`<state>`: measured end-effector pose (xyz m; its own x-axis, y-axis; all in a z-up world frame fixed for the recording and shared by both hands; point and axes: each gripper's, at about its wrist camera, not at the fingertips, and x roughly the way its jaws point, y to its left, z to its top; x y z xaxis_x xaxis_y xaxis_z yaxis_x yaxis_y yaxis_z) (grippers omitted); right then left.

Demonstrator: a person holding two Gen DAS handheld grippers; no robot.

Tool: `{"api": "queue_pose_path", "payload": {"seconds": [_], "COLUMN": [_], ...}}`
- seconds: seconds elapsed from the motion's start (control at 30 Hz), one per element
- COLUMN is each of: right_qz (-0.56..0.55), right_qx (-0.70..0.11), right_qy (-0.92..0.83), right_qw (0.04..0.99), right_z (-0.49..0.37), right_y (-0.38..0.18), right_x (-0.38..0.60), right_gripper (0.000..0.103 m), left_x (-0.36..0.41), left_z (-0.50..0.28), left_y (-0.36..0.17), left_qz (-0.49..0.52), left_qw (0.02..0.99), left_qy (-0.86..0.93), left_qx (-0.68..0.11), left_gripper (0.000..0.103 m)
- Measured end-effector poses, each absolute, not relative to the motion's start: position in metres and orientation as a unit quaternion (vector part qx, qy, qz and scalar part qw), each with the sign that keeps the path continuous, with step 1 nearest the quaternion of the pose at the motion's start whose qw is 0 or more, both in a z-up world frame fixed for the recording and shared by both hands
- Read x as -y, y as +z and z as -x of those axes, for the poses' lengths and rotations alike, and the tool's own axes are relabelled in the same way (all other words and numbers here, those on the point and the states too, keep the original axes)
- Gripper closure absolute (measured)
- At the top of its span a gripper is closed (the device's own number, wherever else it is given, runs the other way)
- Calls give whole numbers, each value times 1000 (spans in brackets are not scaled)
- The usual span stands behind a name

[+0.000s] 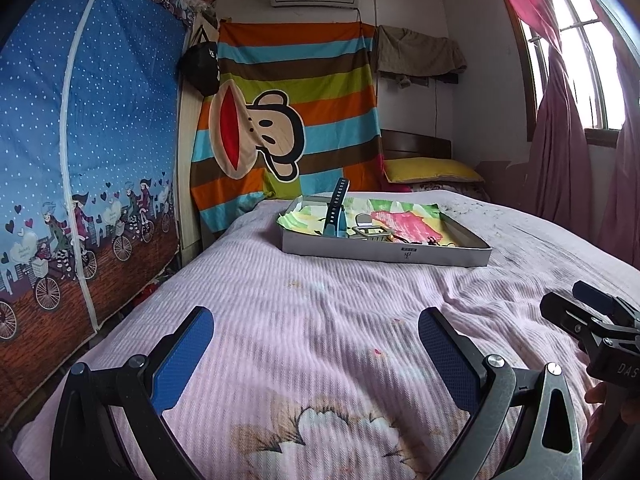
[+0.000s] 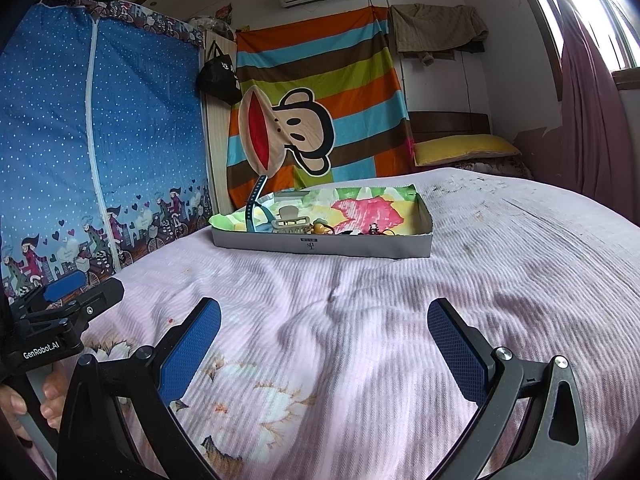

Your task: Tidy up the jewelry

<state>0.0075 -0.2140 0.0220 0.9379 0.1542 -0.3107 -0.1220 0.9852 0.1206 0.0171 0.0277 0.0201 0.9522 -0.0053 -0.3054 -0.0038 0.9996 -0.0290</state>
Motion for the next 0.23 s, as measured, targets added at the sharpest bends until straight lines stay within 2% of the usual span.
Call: {"api": "queue_pose_path", "payload": {"seconds": [0.23], "right_qz": [-48], "right_qx": [-163], "right_qy": [72], "right_qw": [983], "right_z": [-8], "right_y": [21], "right_x": [213], "right_gripper": [2], "left_x": [-29], "left_z": [-17], "left_y": [19], "left_qz": [20], "left_qw": [988], "left_qy": [3], "left_qx": [-154], "left_gripper": [0]}}
